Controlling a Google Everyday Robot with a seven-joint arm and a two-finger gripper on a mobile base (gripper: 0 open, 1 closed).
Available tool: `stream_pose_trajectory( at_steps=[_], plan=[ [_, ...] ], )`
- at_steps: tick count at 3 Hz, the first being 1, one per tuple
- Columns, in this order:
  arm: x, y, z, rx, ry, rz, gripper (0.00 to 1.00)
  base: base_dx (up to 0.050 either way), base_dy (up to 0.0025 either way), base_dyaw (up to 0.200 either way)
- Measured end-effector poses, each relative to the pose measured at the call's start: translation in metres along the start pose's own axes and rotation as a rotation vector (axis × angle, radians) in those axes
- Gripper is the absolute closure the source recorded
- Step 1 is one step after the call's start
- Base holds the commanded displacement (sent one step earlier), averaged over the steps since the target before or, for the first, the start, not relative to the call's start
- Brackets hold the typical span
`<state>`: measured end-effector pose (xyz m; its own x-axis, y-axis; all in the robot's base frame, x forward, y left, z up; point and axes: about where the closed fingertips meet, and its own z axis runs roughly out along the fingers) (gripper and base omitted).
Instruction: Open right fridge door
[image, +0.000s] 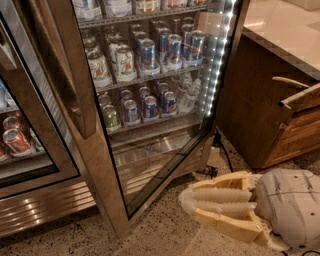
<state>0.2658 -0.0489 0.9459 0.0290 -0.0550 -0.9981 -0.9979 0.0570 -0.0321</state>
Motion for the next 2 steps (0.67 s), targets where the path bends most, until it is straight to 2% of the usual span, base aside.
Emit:
stream_pose_trajectory(
  at_steps=[1, 2],
  plan=[
    [0.0000, 0.0000, 0.0001, 0.000, 0.000, 0.000, 1.00, 0.000, 0.00000, -0.196],
    [0.0000, 0.0000, 0.0001, 0.000, 0.000, 0.000, 1.00, 0.000, 0.00000, -0.100]
  ],
)
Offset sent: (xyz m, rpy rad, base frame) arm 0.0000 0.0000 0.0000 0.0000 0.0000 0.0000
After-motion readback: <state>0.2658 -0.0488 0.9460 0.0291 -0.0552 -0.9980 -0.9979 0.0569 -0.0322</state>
